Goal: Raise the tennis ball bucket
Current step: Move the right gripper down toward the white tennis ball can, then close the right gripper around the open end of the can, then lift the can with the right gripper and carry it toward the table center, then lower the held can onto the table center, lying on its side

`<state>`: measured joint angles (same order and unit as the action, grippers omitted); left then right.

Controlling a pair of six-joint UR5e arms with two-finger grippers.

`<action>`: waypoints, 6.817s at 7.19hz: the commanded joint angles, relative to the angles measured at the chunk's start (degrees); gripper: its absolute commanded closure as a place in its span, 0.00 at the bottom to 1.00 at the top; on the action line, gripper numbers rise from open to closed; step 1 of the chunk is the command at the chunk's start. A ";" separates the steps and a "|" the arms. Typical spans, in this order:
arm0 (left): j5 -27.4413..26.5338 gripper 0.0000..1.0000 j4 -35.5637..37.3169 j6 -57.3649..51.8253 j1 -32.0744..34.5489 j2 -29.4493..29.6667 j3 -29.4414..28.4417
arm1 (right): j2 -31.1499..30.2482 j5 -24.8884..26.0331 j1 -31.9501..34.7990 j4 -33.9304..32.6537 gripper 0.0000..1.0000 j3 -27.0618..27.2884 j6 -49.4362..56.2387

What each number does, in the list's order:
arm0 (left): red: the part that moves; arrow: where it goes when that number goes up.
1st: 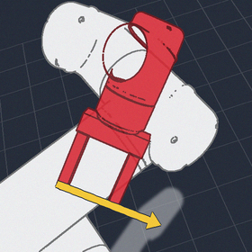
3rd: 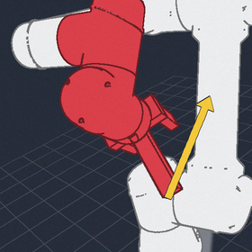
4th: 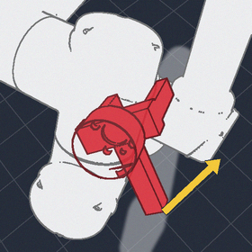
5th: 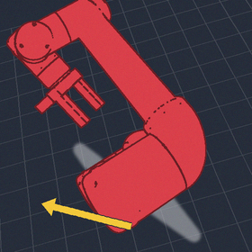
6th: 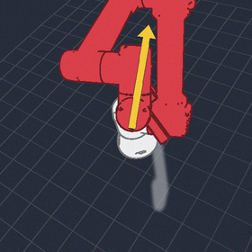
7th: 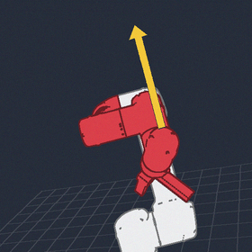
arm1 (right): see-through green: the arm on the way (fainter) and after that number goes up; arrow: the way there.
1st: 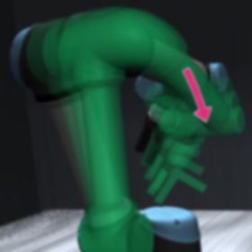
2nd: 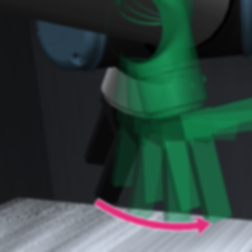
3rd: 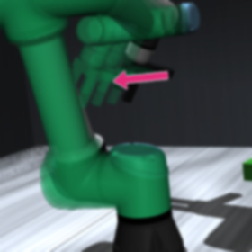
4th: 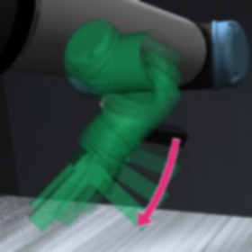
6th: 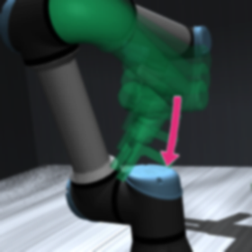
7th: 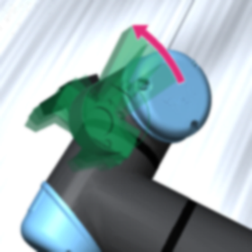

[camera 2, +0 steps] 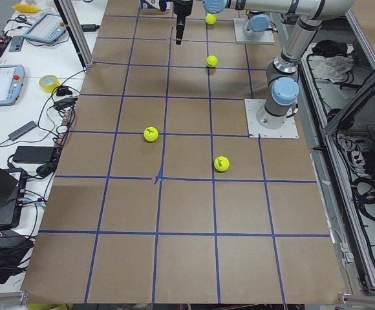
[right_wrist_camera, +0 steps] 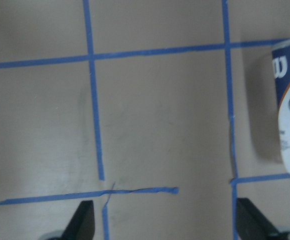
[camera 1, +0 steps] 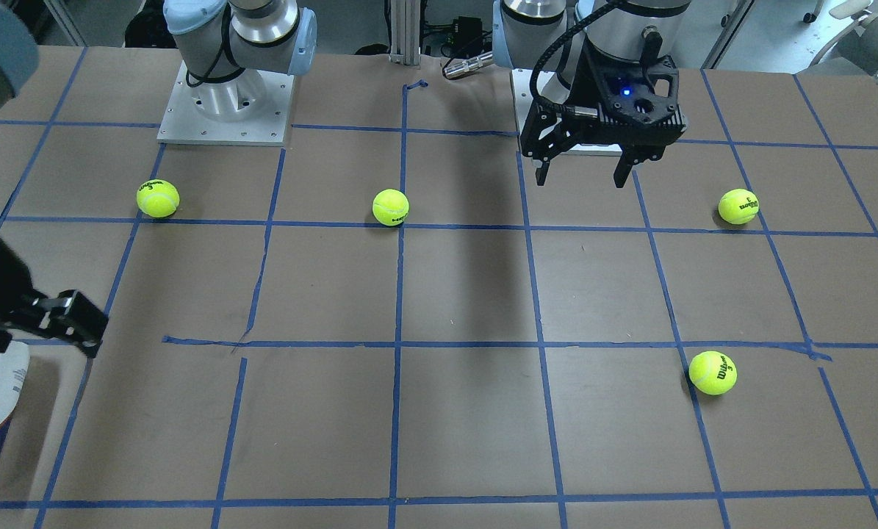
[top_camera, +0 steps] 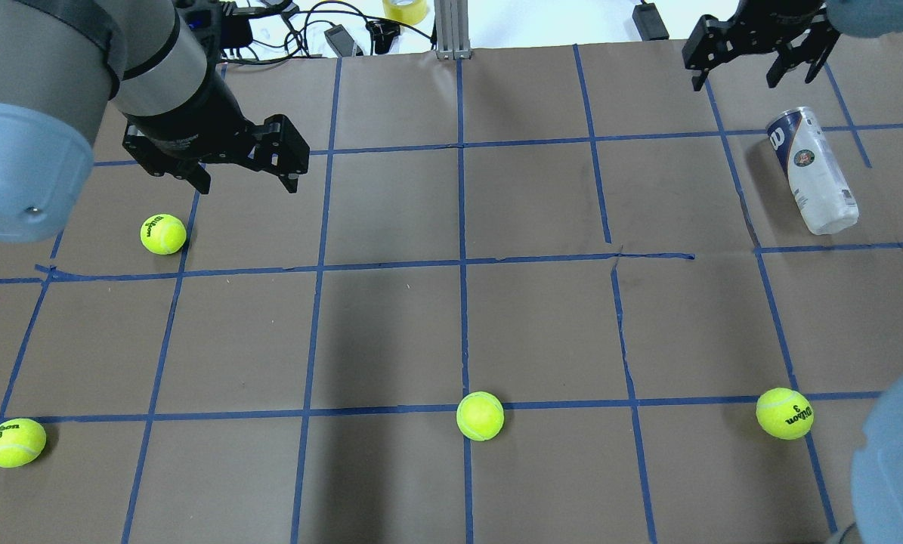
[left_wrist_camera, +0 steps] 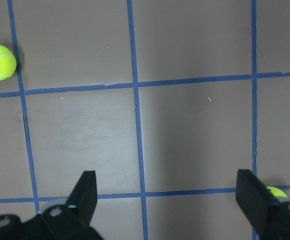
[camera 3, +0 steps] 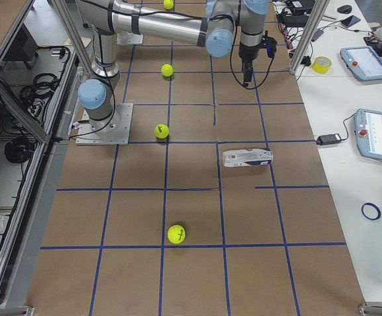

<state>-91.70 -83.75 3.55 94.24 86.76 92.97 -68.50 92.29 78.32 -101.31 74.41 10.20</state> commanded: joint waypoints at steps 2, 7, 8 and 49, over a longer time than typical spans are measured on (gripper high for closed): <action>-0.58 0.00 -1.14 -0.12 -0.90 0.07 0.29 | 17.03 1.04 -7.74 -6.23 0.00 -13.64 5.36; 2.76 0.00 -1.59 -0.21 -0.63 -2.48 -2.87 | 24.81 2.02 -11.25 -8.11 0.00 -14.38 10.89; 3.02 0.00 -1.77 -0.12 -0.81 -2.74 -3.05 | 25.68 2.19 -11.26 -8.20 0.00 -14.29 11.33; 2.58 0.00 -1.68 -0.12 -0.81 0.77 1.25 | 18.04 -15.12 40.42 -25.33 0.00 4.52 44.56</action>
<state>-89.12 -85.43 3.39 93.45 87.54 94.22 -51.21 79.37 118.73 -124.08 78.86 54.78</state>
